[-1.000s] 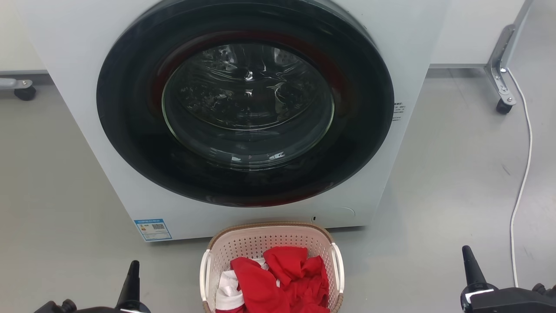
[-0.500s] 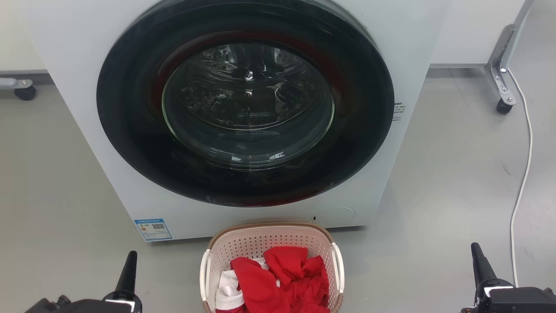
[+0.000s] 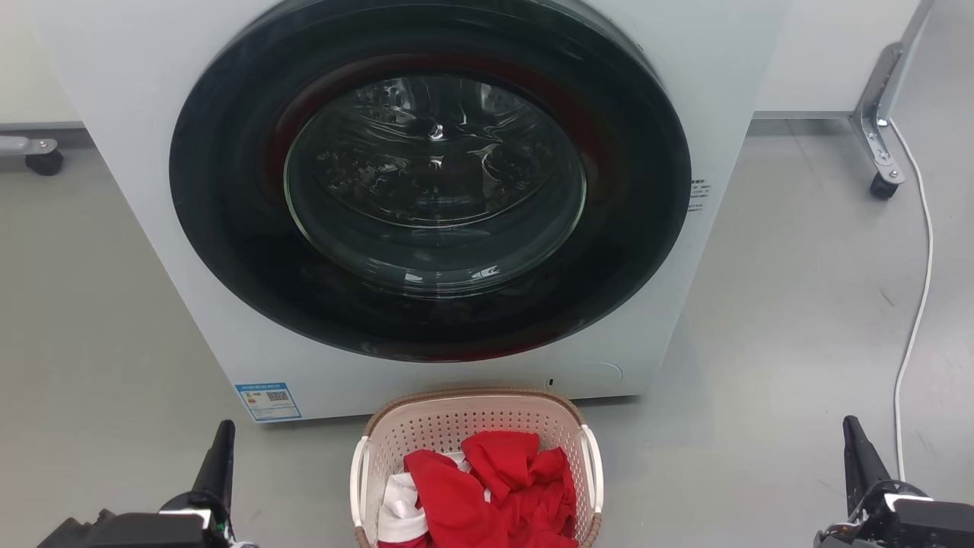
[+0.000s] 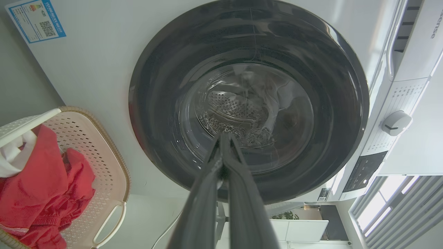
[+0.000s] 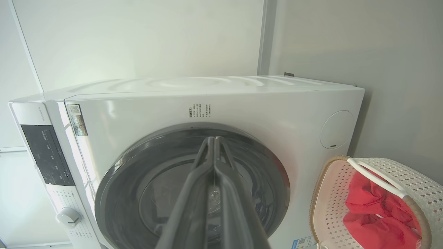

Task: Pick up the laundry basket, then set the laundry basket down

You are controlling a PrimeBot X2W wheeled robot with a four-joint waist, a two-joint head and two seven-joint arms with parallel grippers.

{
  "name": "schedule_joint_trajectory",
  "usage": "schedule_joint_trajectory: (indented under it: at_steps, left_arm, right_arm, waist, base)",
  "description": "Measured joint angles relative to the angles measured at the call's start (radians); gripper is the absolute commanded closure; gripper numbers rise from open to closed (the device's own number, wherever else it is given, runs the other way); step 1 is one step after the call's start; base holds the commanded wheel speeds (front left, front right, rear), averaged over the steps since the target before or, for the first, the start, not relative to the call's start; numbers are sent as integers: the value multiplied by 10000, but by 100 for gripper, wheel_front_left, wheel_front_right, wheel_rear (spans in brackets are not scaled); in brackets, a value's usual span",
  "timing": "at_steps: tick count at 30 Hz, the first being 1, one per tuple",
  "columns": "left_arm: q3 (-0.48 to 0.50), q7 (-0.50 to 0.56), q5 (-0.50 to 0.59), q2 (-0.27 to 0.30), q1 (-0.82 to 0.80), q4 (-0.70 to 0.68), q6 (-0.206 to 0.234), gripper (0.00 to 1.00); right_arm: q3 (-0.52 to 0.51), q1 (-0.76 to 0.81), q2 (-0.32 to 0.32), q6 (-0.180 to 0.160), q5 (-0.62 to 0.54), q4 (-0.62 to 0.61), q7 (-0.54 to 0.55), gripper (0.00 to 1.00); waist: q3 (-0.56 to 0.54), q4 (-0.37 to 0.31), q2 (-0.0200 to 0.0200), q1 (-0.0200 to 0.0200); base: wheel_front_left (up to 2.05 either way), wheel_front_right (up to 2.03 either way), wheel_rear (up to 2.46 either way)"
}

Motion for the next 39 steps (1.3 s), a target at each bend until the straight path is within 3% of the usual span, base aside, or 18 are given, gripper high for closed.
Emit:
schedule_joint_trajectory:
  at_steps: [39]
  left_arm:
    - [44, 81, -330, -19, -126, 50, -79, 100]
  right_arm:
    - [-92, -128, 23, 52, 224, 33, 73, 100]
  waist:
    - [0, 0, 0, 0]
  base:
    - [0, 0, 0]
